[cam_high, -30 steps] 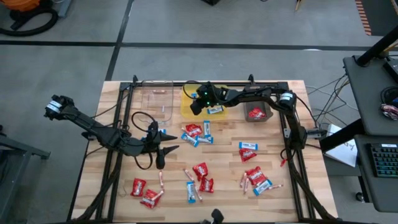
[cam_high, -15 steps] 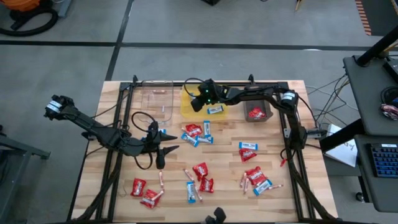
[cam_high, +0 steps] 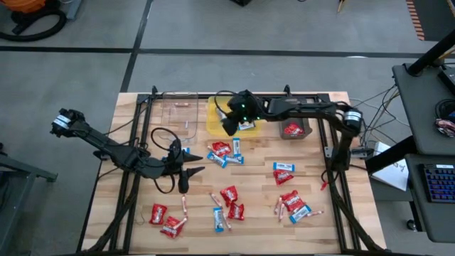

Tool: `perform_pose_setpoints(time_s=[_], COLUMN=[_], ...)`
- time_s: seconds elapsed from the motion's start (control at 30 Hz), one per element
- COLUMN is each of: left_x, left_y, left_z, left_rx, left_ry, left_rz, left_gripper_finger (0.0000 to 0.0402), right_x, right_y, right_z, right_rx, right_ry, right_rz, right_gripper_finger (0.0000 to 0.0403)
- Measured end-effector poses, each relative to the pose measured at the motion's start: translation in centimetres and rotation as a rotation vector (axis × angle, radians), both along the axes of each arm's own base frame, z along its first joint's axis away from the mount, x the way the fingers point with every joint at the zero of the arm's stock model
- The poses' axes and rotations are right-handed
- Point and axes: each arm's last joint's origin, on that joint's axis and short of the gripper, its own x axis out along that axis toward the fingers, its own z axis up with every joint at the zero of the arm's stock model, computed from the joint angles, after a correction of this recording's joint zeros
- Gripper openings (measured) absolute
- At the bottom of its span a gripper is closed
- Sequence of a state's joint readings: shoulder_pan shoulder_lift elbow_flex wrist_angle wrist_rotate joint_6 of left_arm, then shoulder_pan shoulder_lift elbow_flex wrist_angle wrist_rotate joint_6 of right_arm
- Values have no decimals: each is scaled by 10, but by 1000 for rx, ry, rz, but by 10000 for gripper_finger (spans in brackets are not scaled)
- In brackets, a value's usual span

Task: Sort candy
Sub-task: Put the orange candy into the transparent bin

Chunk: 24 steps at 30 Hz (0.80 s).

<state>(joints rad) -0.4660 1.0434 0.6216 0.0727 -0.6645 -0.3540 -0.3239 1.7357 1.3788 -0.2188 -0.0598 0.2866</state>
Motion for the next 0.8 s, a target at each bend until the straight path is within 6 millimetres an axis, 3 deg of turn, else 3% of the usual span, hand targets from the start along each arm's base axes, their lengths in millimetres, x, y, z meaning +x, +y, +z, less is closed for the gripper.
perform_pose_setpoints(time_s=[0.37, 0.6, 0.8], left_x=[10, 17, 24], left_y=[-5, -9, -12], left_z=[-15, -23, -31], left_rx=[-28, -32, -29], left_ry=[45, 60, 67], left_rz=[16, 20, 19], left_gripper_finger=[158, 158, 158], right_x=[-22, -44, -58], right_y=[98, 147, 178], right_z=[49, 55, 50], right_rx=[-128, -168, -142], right_ry=[-30, -25, -10], right_rz=[267, 326, 399], right_gripper_finger=[131, 133, 132])
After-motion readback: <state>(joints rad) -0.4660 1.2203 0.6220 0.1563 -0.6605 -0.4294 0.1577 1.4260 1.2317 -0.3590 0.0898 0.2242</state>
